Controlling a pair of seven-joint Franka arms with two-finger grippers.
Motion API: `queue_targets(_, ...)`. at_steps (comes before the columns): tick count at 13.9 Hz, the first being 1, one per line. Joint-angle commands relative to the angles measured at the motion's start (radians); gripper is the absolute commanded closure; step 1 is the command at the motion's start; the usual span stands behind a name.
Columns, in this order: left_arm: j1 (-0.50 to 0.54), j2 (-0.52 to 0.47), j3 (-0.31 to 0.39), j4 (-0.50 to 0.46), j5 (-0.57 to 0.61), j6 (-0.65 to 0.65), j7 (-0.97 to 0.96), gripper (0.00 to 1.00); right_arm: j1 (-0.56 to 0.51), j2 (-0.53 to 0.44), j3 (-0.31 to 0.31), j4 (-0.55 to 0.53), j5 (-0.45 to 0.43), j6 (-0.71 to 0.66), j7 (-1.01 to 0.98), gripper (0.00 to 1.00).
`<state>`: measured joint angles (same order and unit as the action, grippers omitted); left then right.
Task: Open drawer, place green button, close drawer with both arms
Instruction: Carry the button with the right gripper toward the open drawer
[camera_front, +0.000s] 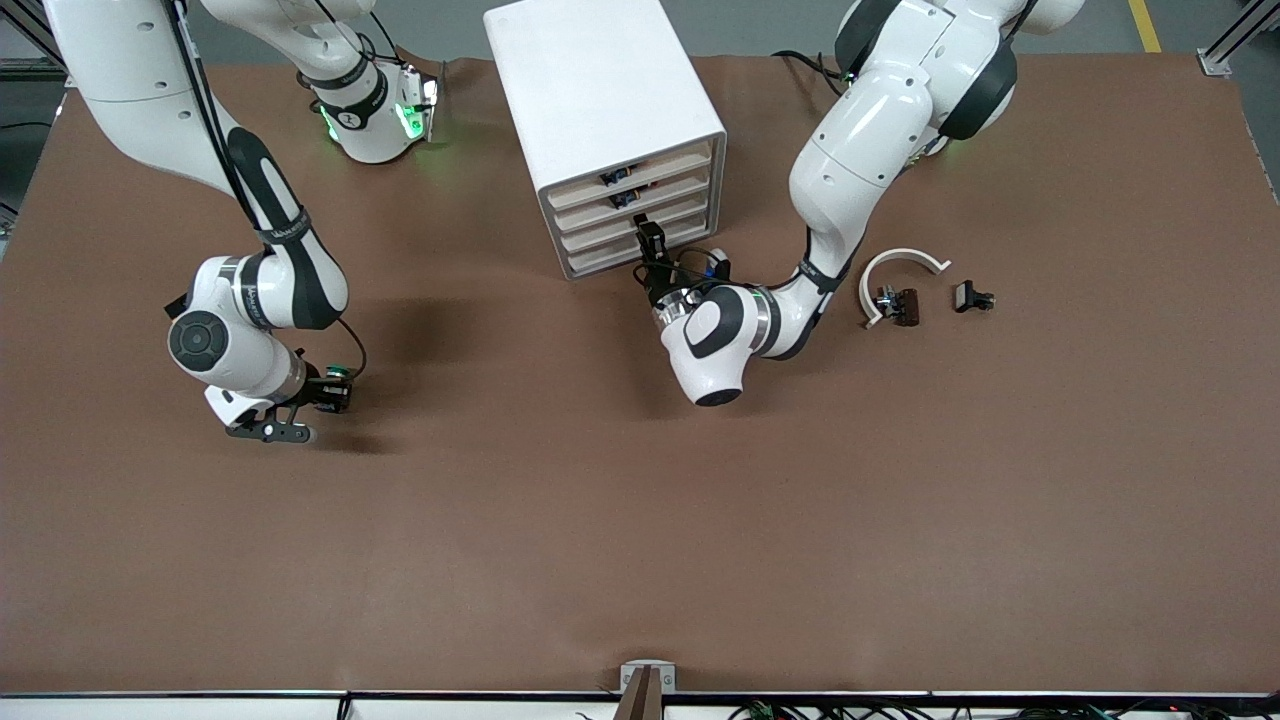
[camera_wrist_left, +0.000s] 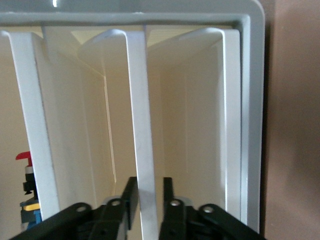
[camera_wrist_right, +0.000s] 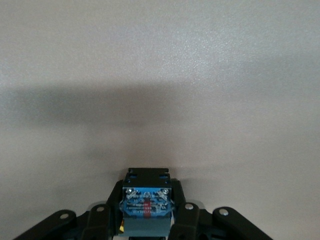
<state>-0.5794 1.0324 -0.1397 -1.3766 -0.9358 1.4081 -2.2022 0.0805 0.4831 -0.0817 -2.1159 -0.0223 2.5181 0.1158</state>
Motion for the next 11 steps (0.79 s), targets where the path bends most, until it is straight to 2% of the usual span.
queue_targets(1,-0.005,0.015,0.003,0.025,-0.021,-0.018,-0.024,0.94,0.008,-0.006,-0.001,0.008,0.013,-0.036,0.007,0.67)
queue_targets(2,-0.002,0.014,0.005,0.025,-0.017,-0.020,-0.024,1.00,0.008,-0.012,-0.001,0.013,0.013,-0.057,0.008,0.67)
queue_targets(7,0.009,0.005,0.060,0.050,-0.014,-0.021,-0.024,1.00,0.010,-0.049,0.000,0.073,0.013,-0.238,0.019,0.67)
queue_targets(11,0.032,0.005,0.113,0.079,-0.014,-0.021,-0.024,1.00,0.067,-0.086,0.000,0.125,0.013,-0.395,0.151,0.67)
